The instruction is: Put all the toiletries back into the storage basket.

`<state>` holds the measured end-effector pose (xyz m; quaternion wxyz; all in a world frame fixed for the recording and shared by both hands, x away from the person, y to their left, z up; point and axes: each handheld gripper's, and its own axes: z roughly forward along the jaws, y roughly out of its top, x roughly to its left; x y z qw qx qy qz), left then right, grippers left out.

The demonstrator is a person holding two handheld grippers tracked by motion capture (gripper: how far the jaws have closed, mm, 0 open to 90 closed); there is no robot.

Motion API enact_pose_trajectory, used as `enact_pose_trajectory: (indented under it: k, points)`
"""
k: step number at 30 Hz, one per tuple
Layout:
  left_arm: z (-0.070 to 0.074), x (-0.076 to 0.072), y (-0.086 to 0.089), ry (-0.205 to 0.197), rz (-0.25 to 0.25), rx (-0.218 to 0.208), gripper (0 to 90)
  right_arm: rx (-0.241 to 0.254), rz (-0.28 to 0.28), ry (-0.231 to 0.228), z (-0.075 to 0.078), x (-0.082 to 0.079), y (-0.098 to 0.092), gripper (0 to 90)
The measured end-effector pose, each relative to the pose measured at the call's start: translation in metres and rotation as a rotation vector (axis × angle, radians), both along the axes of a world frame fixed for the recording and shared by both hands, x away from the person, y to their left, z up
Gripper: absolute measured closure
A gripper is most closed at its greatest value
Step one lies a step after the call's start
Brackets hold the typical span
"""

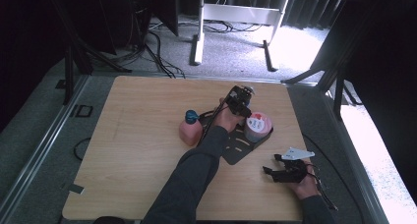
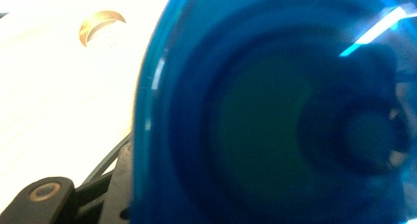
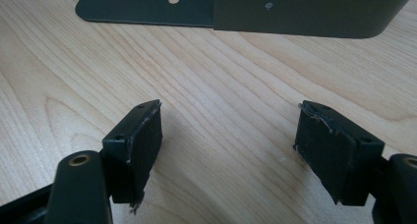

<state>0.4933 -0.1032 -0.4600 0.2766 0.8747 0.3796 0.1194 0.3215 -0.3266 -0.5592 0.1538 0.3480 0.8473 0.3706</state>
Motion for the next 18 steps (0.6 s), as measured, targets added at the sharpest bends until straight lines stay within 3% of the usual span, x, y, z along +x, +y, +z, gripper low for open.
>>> enact_pose_trajectory:
  k: [4,13,18]
  points:
    - [0.0020,-0.0001,-0.0037,0.018,0.019,0.018,54.7,0.000,-0.001,0.001,0.0000,0.0000,0.0000,25.4]
    - [-0.0014,0.0005,-0.0039,-0.014,0.020,-0.028,50.8,0.000,0.000,0.000,0.0000,0.0000,0.0000,25.4]
    - [-0.0009,-0.0007,-0.0030,-0.026,0.013,-0.033,51.6,0.001,-0.001,0.000,-0.0001,-0.0001,0.0001,25.4]
